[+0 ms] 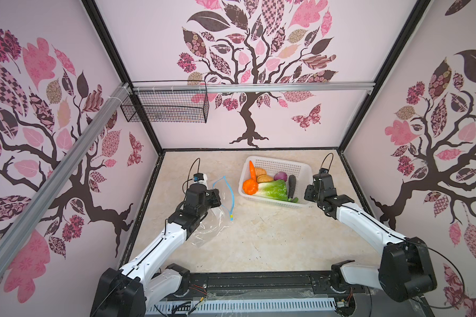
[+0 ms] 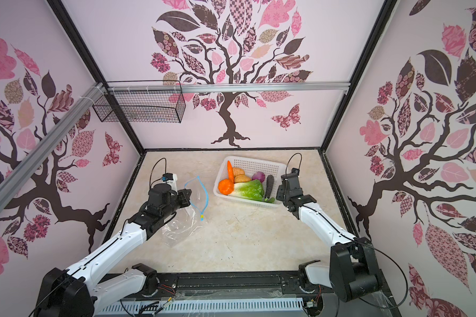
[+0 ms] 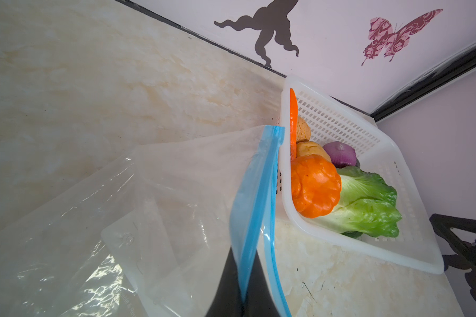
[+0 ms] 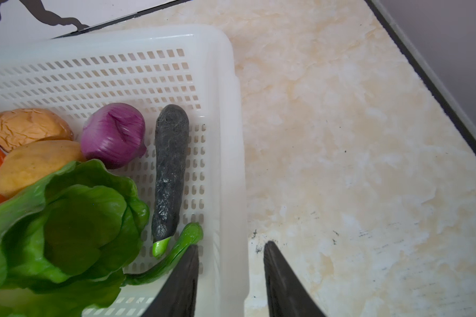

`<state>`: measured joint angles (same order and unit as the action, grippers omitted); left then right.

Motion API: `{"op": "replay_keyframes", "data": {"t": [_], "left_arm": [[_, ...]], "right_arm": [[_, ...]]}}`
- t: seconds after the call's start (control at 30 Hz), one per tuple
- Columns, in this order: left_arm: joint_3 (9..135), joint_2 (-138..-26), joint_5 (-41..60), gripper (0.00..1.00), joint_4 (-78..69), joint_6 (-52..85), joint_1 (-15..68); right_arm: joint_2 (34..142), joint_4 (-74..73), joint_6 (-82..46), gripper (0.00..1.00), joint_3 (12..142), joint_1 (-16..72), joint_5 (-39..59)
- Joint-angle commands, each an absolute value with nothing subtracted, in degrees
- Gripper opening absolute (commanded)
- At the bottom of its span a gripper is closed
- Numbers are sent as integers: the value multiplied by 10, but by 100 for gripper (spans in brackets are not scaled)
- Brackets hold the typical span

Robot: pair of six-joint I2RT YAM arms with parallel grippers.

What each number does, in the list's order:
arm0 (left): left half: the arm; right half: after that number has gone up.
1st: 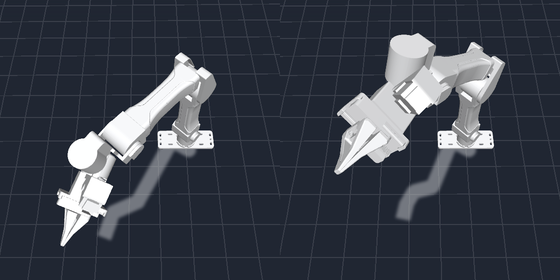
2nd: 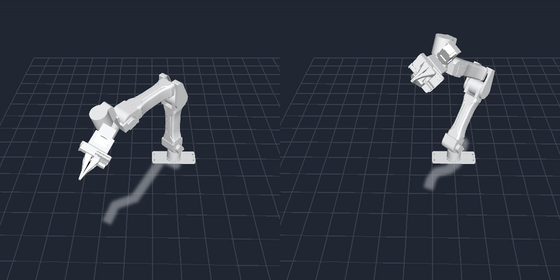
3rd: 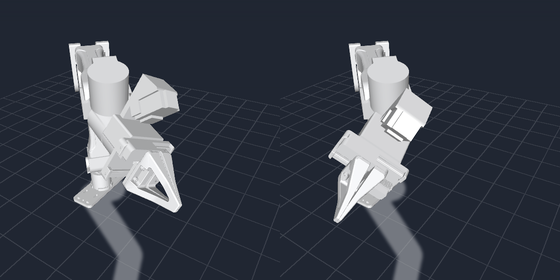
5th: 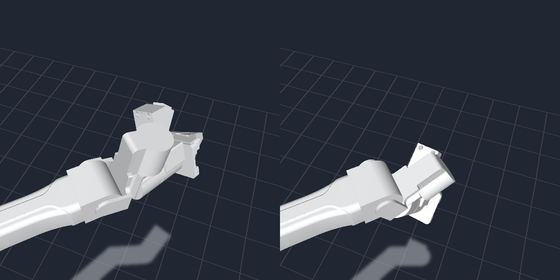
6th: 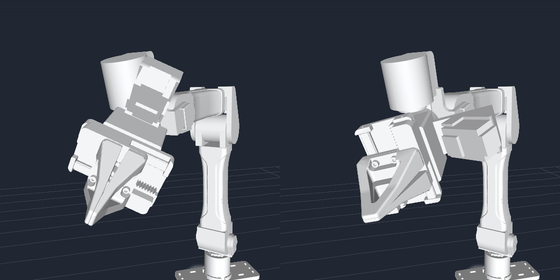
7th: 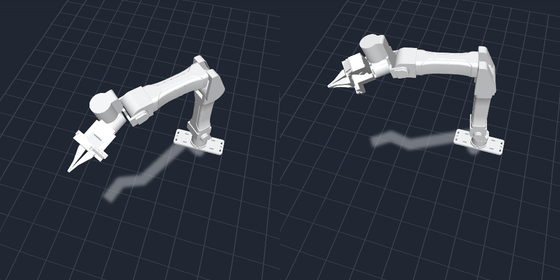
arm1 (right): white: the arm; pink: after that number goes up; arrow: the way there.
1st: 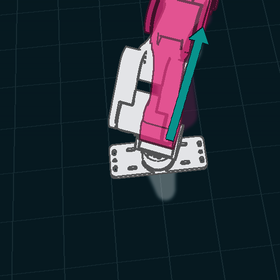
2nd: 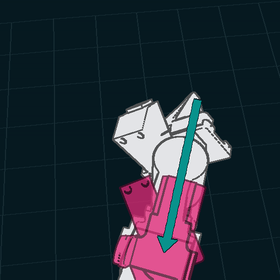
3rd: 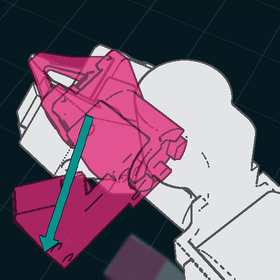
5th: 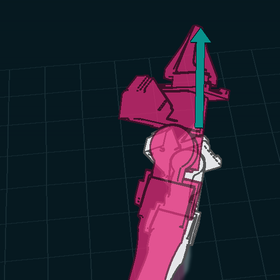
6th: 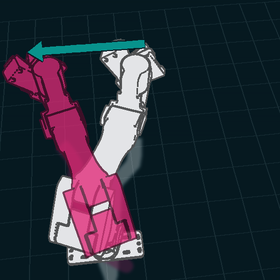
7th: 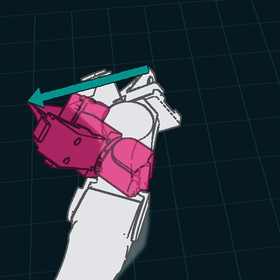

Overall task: Place the food in the zip-top bag and seal the zipper
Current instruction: 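Hold the bag open with the left gripper while the right gripper moves over the basket, then grasp the orange bell pepper in the basket with the right gripper and lift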

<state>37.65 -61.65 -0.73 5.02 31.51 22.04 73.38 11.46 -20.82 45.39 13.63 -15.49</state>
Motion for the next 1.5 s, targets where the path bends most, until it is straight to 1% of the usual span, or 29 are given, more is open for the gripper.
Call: {"op": "replay_keyframes", "data": {"t": [0.0, 0.07, 0.17, 0.3, 0.4, 0.47, 0.73, 0.97, 1.2, 1.47], "left_arm": [[376, -610, -3, 0, 49, 314, 218], [378, -612, -2, 0, 49, 314, 218], [381, -617, -2, 0, 49, 314, 218], [378, -617, -4, 0, 48, 315, 218], [376, -613, -5, 0, 48, 315, 218], [376, -610, -7, 0, 48, 314, 218], [374, -614, 25, 0, 41, 300, 218], [371, -625, 30, 0, 33, 302, 218], [376, -646, 39, 0, 31, 303, 218], [379, -657, 45, 0, 31, 303, 218]], "right_arm": [[708, 126, -193, 50, 474, 136, -154], [695, 122, -184, 58, 484, 137, -78], [698, 127, -178, 63, 513, 158, -14], [723, 126, -172, 66, 557, 210, 45], [761, 115, -185, 67, 594, 232, 143], [788, 98, -196, 67, 612, 245, 173], [894, 61, -199, 68, 672, 288, 197], [984, 34, -208, 68, 691, 295, 219], [1049, 5, -219, 68, 706, 301, 233], [1106, -26, -236, 72, 725, 301, 252]]}}
